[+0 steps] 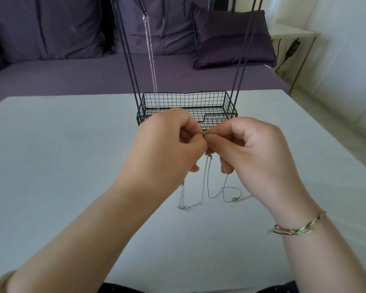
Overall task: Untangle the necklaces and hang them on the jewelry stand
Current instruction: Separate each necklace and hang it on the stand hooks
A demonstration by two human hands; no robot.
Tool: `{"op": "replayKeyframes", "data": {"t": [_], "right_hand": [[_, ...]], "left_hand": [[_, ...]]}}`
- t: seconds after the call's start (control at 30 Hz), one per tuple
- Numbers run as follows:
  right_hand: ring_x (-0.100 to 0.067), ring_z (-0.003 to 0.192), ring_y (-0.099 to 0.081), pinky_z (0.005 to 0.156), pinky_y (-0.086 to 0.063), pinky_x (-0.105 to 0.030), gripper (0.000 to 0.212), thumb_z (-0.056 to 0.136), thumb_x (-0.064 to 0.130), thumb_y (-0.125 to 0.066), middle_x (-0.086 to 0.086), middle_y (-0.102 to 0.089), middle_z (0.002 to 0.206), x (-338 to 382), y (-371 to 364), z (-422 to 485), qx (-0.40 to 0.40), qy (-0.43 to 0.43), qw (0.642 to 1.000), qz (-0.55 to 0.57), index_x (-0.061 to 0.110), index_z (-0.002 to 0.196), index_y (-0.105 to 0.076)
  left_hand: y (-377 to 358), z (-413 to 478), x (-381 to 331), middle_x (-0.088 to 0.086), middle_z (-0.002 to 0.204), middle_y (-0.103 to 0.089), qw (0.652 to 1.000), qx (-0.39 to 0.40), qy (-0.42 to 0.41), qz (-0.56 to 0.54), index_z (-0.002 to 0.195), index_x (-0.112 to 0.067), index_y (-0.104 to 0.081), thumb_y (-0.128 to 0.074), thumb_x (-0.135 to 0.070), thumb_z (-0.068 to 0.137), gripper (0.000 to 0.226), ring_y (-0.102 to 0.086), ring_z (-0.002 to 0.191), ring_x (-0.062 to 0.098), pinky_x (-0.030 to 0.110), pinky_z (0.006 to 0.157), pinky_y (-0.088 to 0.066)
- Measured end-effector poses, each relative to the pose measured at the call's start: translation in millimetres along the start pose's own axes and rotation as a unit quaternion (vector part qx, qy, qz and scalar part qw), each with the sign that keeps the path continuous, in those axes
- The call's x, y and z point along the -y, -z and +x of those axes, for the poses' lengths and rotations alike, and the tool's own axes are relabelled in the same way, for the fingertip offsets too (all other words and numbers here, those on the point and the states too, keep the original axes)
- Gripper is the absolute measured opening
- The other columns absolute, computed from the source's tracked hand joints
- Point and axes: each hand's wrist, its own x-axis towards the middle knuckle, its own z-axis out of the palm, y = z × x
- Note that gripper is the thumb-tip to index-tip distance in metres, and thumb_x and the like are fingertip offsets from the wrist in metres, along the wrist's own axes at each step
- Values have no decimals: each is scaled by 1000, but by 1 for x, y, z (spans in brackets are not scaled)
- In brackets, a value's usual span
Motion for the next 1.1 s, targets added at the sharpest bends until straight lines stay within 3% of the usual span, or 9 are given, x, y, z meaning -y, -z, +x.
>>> {"op": "replayKeyframes", "data": {"t": [0.17,0.37,0.47,0.7,0.9,1.1], "right_hand": [[-5,44,-51,48,-40,-12,13,84,9,-62,11,-59,51,1,3,0,10,7,1000,24,18,78,-69],[-9,48,-56,50,-44,-20,14,83,8,-61,8,-63,62,0,5,0,7,-9,999,33,18,78,-69],[-12,44,-54,49,-45,-21,17,85,6,-58,3,-67,70,1,5,0,-14,2,999,38,19,82,-69],[-13,39,-55,46,-45,-20,14,85,10,-62,7,-67,67,-1,-1,-2,-9,49,998,-39,23,82,-67],[-11,49,-57,53,-50,-36,7,79,25,-56,9,-63,65,-4,-5,-2,-32,101,982,-154,28,83,-61],[-11,54,-55,52,-50,-33,6,76,24,-58,11,-61,63,-5,-8,-2,-66,152,955,-248,24,76,-64]], "left_hand": [[3,4,2,-1,58,-65,990,33,73,-115,72,-9,-65,-56,-4,89,20,-61,50,8,32,57,-59],[6,5,1,2,62,-64,959,73,141,-234,73,-6,-64,-54,-3,92,22,-61,53,11,27,57,-58],[9,6,2,3,63,-64,961,67,139,-230,74,-5,-64,-55,-4,91,19,-62,53,10,26,56,-58],[10,7,3,3,64,-64,974,66,120,-181,73,-4,-65,-56,-4,91,20,-63,54,11,28,57,-59],[7,6,4,2,59,-64,984,50,103,-137,70,-3,-65,-58,-2,89,21,-63,50,10,31,56,-60],[6,5,6,3,56,-66,994,38,73,-72,68,-4,-63,-58,-3,87,20,-65,51,11,31,56,-59]]}}
